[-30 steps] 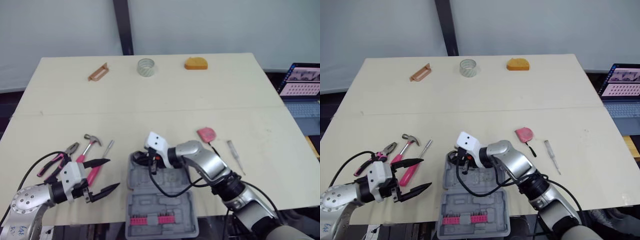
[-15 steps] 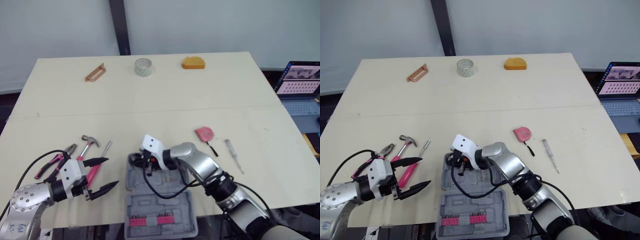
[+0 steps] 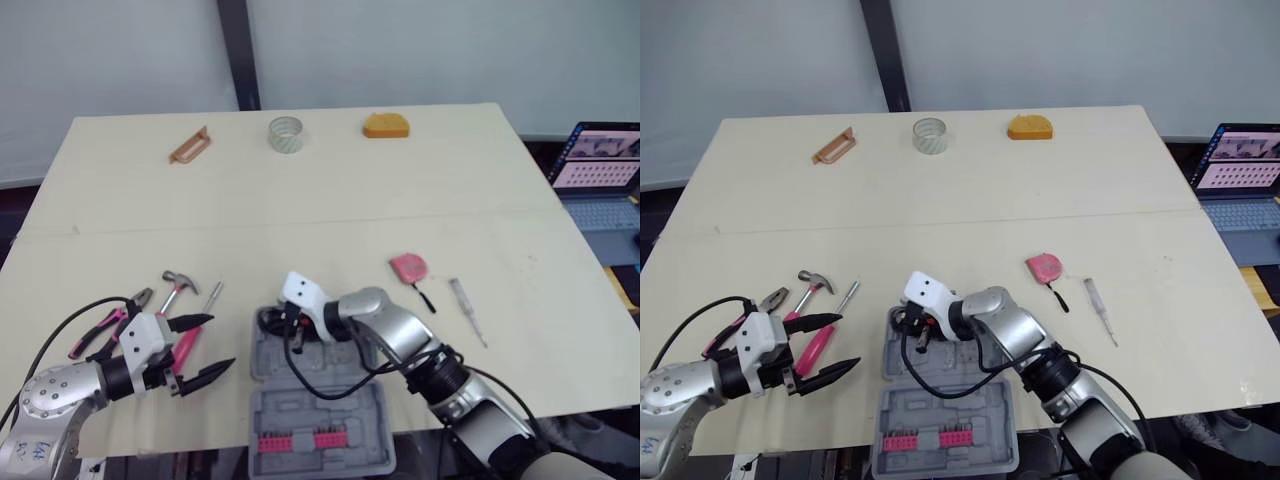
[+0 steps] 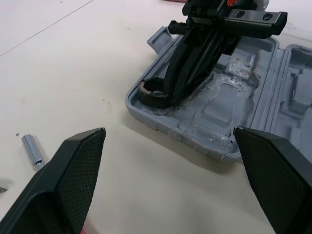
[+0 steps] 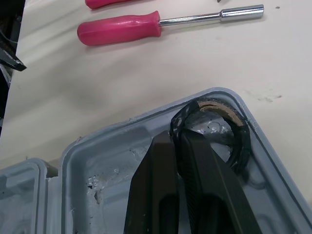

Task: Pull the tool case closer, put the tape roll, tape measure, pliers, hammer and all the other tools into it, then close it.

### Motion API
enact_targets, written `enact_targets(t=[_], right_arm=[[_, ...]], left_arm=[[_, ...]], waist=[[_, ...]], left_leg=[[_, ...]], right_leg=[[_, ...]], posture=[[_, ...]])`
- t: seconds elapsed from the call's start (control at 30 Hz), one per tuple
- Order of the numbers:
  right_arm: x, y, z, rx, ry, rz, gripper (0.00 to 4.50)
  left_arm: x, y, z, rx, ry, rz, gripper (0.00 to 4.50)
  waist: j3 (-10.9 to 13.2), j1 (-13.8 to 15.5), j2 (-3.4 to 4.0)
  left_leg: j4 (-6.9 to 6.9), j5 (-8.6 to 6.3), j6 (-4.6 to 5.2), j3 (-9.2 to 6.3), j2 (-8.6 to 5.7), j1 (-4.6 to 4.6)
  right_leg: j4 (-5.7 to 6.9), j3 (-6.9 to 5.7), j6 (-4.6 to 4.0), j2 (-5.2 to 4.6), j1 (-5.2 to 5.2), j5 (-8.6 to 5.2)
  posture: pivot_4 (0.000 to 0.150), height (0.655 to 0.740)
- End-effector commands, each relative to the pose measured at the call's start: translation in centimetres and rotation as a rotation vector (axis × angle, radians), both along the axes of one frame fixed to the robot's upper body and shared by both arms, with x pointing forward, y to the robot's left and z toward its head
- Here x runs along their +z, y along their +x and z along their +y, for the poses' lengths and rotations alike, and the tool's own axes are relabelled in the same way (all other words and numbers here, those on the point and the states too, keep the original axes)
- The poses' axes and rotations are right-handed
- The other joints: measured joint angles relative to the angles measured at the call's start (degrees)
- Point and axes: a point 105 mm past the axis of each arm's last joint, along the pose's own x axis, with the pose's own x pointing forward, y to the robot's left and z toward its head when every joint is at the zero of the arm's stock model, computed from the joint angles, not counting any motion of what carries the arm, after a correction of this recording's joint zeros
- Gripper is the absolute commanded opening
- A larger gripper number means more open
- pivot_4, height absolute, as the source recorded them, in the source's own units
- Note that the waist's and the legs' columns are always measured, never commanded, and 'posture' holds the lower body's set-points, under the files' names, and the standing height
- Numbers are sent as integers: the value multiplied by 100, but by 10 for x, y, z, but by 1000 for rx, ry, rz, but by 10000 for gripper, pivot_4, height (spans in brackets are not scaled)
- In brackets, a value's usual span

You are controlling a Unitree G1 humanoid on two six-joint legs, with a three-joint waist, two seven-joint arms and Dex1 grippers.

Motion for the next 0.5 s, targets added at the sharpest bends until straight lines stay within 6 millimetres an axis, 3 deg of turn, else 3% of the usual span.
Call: enact_targets(t=[0.03, 0.2, 0.23, 0.37, 0.47, 0.5], right_arm=[[5, -2, 6, 10, 31, -22, 838], [5, 1, 7, 2, 36, -25, 838], [6, 1, 8, 1, 39, -26, 7596], [11, 2, 9, -4, 61, -39, 24219], [16, -1, 9, 9, 76, -37, 41696], [19, -2, 8, 14, 82, -39, 43759]], left_arm=[[10, 0, -2, -15, 12, -35, 45000], [11, 1, -3, -16, 14, -34, 45000], [11, 1, -3, -16, 14, -34, 45000], [9, 1, -3, -14, 18, -21, 45000], [9, 2, -2, -11, 18, -20, 45000], [9, 2, -2, -10, 17, -19, 45000]], waist=[[0, 0, 0], [0, 0, 0], [0, 0, 0], [0, 0, 0], [0, 1, 0], [0, 1, 0]], left_leg=[[0, 0, 0, 0, 0, 0], [0, 0, 0, 1, 0, 0], [0, 0, 0, 1, 0, 0], [0, 0, 0, 1, 0, 0], [0, 0, 0, 1, 0, 0], [0, 0, 0, 1, 0, 0]], right_leg=[[0, 0, 0, 0, 0, 0], [0, 1, 0, 0, 0, 0], [0, 1, 0, 0, 0, 0], [1, 1, 0, 0, -1, 0], [2, 1, 0, 0, -1, 0], [2, 1, 0, 0, -1, 0]], posture=[[1500, 7400], [1500, 7400], [1500, 7400], [1500, 7400], [1500, 7400], [1500, 7400]])
